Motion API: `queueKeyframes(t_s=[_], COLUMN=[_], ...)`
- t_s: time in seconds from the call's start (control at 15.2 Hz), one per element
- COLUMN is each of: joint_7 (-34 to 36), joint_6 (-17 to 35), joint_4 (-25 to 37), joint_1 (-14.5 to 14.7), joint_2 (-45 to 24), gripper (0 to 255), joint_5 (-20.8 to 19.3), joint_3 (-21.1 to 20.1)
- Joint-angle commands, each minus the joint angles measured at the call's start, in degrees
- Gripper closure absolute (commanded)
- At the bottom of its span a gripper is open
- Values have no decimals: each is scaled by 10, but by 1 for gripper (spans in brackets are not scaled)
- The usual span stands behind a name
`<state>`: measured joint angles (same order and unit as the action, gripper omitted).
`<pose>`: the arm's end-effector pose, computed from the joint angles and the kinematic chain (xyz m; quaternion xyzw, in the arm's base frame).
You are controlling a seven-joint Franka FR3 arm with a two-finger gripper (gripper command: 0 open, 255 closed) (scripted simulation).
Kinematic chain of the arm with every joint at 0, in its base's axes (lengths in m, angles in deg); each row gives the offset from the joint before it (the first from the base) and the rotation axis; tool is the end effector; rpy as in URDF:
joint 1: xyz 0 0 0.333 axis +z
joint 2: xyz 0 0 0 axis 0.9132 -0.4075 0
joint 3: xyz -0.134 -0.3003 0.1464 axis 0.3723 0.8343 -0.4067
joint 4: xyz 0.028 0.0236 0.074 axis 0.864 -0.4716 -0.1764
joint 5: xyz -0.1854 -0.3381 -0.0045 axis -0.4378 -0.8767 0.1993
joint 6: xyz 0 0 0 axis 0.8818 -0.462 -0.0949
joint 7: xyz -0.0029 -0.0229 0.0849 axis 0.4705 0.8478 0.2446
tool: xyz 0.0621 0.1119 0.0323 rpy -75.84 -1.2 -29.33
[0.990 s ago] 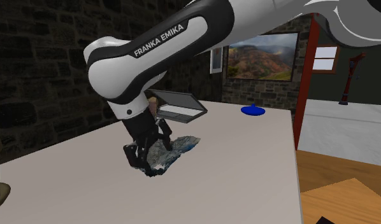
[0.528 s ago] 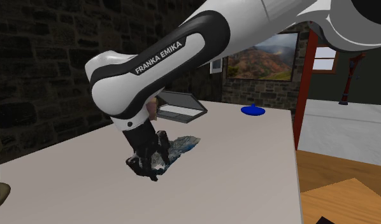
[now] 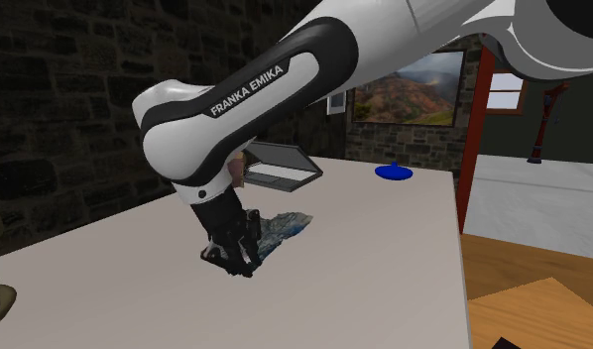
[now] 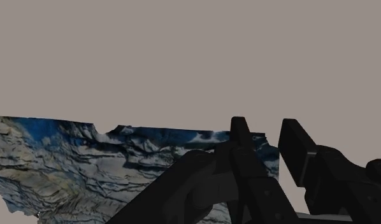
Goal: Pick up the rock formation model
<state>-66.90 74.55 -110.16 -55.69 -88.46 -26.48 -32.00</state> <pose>0.5657 0.2659 0.3794 0.9643 0.1870 -0.0959 0.1609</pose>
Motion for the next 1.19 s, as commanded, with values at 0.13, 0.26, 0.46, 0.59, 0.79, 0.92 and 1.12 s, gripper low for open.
queueKeyframes(t_s=[0.13, 0.26, 0.46, 0.59, 0.79, 0.92, 1.12], joint_7=[-4, -8, -14, -18, -24, -27, -30], joint_6=[-12, -24, -43, -56, -76, -89, -97], joint_4=[6, 14, 28, 37, 53, 64, 70], joint_1=[0, 0, 0, 0, 1, 2, 2], joint_2=[7, 12, 19, 23, 29, 32, 34], gripper=[255, 255, 255, 255, 255, 255, 255], joint_5=[3, 6, 9, 11, 14, 15, 16], joint_3=[-1, -2, -3, -4, -5, -6, -6])
